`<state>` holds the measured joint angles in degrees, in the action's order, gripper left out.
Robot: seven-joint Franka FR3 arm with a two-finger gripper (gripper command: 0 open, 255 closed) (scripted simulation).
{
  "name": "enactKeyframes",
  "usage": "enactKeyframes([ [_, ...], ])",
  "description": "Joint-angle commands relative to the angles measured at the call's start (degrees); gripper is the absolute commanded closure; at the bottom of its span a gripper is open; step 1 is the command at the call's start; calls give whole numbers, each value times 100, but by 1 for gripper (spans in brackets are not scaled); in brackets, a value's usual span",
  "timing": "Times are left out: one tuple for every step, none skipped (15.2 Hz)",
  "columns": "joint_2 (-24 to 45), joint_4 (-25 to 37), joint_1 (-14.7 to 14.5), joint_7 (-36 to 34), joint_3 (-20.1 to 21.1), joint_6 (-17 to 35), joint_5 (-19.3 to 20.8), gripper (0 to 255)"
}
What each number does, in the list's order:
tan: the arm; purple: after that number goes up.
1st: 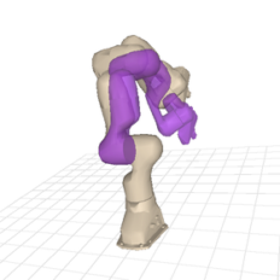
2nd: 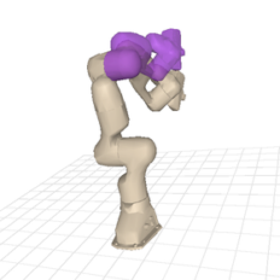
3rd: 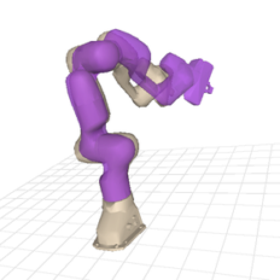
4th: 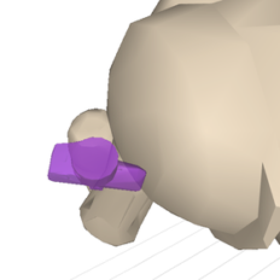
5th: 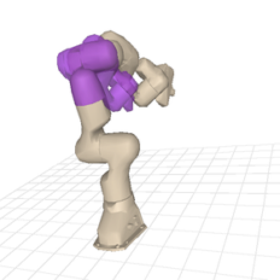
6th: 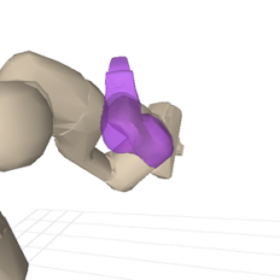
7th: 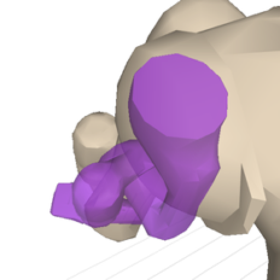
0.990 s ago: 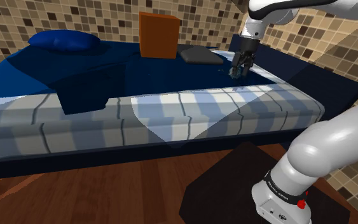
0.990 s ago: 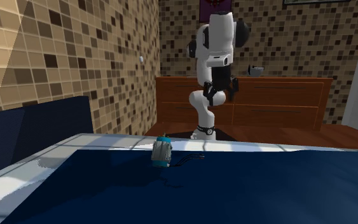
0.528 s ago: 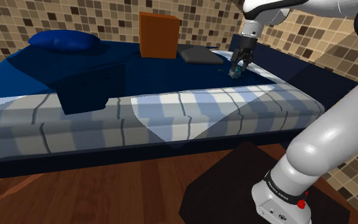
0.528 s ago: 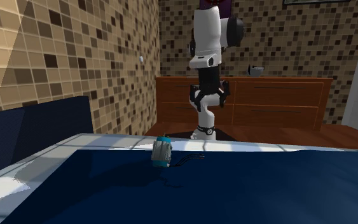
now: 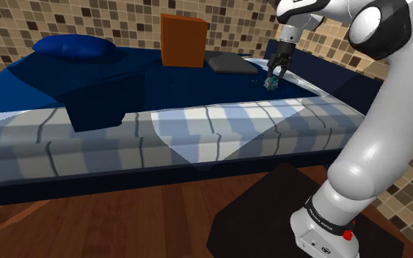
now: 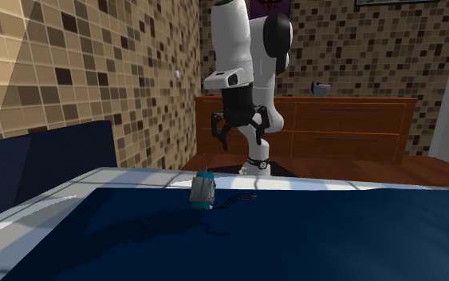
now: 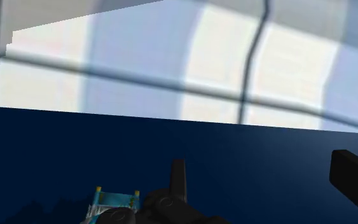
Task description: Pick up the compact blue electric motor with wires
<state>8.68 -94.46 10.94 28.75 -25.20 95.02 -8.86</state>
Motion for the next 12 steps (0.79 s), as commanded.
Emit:
enactKeyframes([
  [428,497,169,143,-74,-99,-196,0],
  [664,783,271,207,-101,-170,-303,0],
  [905,1086,383,266,-122,-249,-413,0],
  [1151,1406,506,316,-136,-339,-524,0],
  [1406,1747,639,359,-143,-441,-636,0],
  [1670,2113,784,391,-143,-555,-749,0],
  [1945,2511,942,413,-134,-683,-862,0],
  [2238,2949,1114,423,-120,-831,-979,0],
  [2555,3444,1307,415,-93,-1002,-1096,0],
  [2663,3619,1379,407,-74,-1063,-1130,0],
  [2635,3494,1353,421,-75,-969,-1120,0],
  [2612,3375,1327,436,-78,-877,-1112,0],
])
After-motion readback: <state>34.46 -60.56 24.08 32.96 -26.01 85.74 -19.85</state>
